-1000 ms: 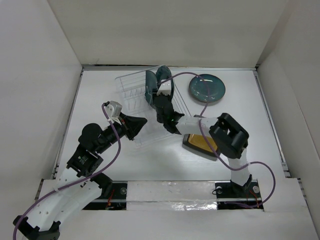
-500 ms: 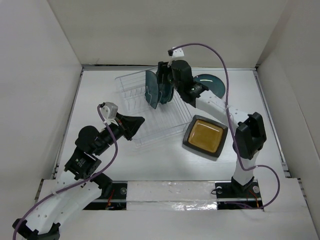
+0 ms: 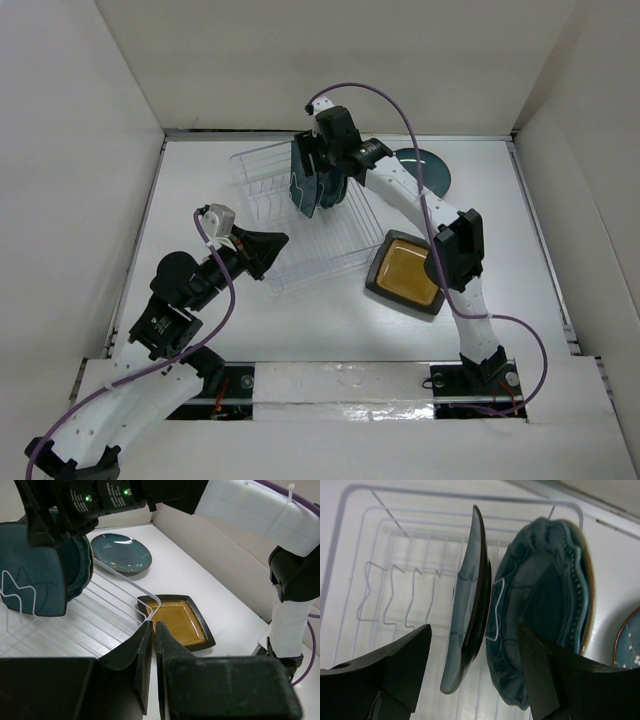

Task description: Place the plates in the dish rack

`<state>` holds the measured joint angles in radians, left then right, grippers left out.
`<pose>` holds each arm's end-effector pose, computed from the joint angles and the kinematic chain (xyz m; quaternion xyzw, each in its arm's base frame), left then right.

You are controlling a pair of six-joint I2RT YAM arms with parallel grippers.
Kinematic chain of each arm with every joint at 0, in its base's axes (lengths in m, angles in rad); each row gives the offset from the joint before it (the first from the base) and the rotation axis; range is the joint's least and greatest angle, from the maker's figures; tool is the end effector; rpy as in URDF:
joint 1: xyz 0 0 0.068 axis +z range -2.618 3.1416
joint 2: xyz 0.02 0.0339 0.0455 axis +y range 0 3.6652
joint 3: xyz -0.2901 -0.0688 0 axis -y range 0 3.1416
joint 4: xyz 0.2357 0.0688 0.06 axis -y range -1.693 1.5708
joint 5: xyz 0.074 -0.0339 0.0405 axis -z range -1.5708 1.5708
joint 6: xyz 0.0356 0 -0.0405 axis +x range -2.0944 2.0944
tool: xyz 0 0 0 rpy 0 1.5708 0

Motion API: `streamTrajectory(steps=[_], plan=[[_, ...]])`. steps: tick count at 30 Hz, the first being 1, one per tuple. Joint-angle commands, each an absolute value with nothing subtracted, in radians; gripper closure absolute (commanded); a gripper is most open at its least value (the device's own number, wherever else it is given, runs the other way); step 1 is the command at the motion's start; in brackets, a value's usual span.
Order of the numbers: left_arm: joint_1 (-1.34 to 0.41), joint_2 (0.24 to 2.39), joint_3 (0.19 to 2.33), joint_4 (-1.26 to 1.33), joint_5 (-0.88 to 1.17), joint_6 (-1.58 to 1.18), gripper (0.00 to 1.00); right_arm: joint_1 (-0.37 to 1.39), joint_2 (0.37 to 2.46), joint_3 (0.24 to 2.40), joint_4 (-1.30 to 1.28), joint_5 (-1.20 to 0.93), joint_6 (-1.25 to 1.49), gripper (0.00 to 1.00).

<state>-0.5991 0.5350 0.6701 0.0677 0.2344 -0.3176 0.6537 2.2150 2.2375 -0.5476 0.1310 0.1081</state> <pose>0.0798 -0.0645 0.3745 0.1778 0.6086 -0.4068 0.6576 0.4181 0.3144 0.3560 -0.2015 0.8414 0.1326 0.4836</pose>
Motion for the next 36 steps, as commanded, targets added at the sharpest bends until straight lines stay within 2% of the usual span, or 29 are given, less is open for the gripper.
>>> streamTrajectory(steps=[1,6,14,20,23,24,25,30,36], plan=[[-0.595,0.538,0.706,0.103,0.232,-0.305,0.96,0.644,2.198,2.255,-0.589,0.135,0.086,0.28],[-0.595,0.538,0.706,0.104,0.244,-0.307,0.96,0.644,2.238,2.319,-0.624,0.136,0.068,0.43],[-0.595,0.528,0.701,0.106,0.232,-0.308,0.95,0.653,2.319,2.404,-0.678,0.163,0.038,0.48],[-0.595,0.529,0.701,0.104,0.233,-0.308,0.95,0.664,2.33,2.387,-0.614,0.201,0.037,0.64],[-0.595,0.537,0.701,0.098,0.236,-0.308,0.95,0.692,2.29,2.312,-0.505,0.264,0.022,0.81],[-0.595,0.538,0.703,0.098,0.239,-0.308,0.95,0.71,2.283,2.278,-0.488,0.288,0.018,0.93],[-0.595,0.535,0.703,0.098,0.241,-0.308,0.96,0.71,2.273,2.263,-0.473,0.335,0.018,0.98],[-0.595,0.543,0.701,0.101,0.241,-0.308,0.95,0.749,2.188,2.131,-0.347,0.414,0.012,1.0],[-0.595,0.545,0.701,0.1,0.245,-0.308,0.95,0.788,2.14,2.086,-0.27,0.531,0.012,1.0]])
